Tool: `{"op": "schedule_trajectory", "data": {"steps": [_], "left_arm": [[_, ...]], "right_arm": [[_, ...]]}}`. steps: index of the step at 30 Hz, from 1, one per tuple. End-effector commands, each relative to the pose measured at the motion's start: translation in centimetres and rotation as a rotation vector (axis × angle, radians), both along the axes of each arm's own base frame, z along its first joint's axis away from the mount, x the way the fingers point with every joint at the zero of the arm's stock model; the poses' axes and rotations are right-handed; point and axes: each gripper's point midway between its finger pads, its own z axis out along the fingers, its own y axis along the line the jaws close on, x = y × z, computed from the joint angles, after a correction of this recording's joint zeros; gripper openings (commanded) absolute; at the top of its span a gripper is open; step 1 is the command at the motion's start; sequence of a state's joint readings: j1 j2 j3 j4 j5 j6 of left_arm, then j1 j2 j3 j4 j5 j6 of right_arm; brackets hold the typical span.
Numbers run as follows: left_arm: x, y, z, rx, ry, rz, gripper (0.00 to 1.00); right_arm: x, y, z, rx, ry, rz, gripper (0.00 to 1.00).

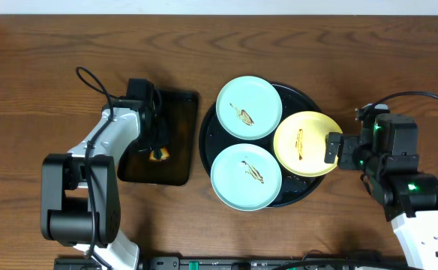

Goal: Clean dirty plates on tray and stack at the side

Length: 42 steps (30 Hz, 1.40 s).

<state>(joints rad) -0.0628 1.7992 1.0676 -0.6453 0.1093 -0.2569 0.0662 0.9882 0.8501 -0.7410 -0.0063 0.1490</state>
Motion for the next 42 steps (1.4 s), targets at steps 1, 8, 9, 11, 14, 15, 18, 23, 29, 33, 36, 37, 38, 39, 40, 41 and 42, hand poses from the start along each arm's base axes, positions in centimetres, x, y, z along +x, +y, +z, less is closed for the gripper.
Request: {"op": "schedule_trajectory", "data": {"steps": [1, 8, 9, 11, 14, 15, 18, 23, 29, 33, 36, 37, 38, 39, 40, 41, 42], "left_arm": [[-0.4, -0.1, -0.3, -0.003, 0.012, 0.004, 0.07], [1.6, -0.4, 4.0, -0.020, -0.118, 0.002, 0.07], [1.7, -0.5, 4.9, -0.026, -0.142, 0.001, 0.07], [1.7, -0.5, 6.2, -0.031, -0.173, 0.000, 0.07], [1.3, -0.5, 7.2, -0.032, -0.189, 0.000, 0.08], [1.2, -0.5, 7.3, -0.032, -0.187, 0.000, 0.07], [0.8, -0.9, 7.2, -0.052, -0.173, -0.019, 0.07], [0.6, -1.9, 7.3, -0.105, -0.171, -0.069, 0.07], [0.5, -1.9, 7.2, -0.105, -0.166, -0.068, 0.07], [0.4, -1.9, 7.1, -0.104, -0.160, -0.068, 0.08], [0.2, -1.9, 7.0, -0.104, -0.154, -0.067, 0.07], [0.2, -1.9, 7.0, -0.104, -0.154, -0.067, 0.07], [0.2, -1.9, 6.9, -0.104, -0.153, -0.067, 0.08], [0.1, -1.9, 6.9, -0.104, -0.152, -0.067, 0.08], [0.1, -1.9, 6.9, -0.104, -0.152, -0.067, 0.08], [0.1, -1.9, 6.9, -0.104, -0.151, -0.067, 0.08], [0.1, -1.9, 6.9, -0.104, -0.151, -0.067, 0.08]], "right_arm": [[0.2, 0.2, 0.7, -0.011, -0.017, 0.012, 0.99], [0.2, -1.1, 0.7, -0.042, -0.015, -0.064, 0.97], [0.2, -1.5, 0.7, -0.049, -0.014, -0.097, 0.97], [0.2, -2.5, 0.8, -0.064, -0.019, -0.158, 0.97], [0.8, -3.1, 0.9, -0.042, -0.036, -0.184, 0.97], [1.1, -2.9, 0.9, -0.028, -0.042, -0.162, 0.98], [2.4, -2.0, 0.5, 0.016, -0.044, -0.060, 0.98], [3.1, -2.9, -3.3, 0.065, 0.081, -0.063, 0.96], [3.6, -3.2, -7.9, 0.075, 0.224, -0.071, 0.82], [3.9, -2.8, -10.2, 0.098, 0.285, -0.062, 0.71], [3.8, -2.8, -11.8, 0.101, 0.331, -0.063, 0.58], [3.8, -2.8, -12.3, 0.101, 0.342, -0.063, 0.55], [3.9, -2.8, -12.7, 0.103, 0.351, -0.064, 0.53], [3.9, -2.8, -13.1, 0.104, 0.360, -0.064, 0.53], [3.9, -2.8, -13.5, 0.104, 0.371, -0.064, 0.52], [3.9, -2.8, -13.8, 0.105, 0.380, -0.065, 0.51], [3.8, -2.8, -14.2, 0.106, 0.390, -0.065, 0.49]]}}
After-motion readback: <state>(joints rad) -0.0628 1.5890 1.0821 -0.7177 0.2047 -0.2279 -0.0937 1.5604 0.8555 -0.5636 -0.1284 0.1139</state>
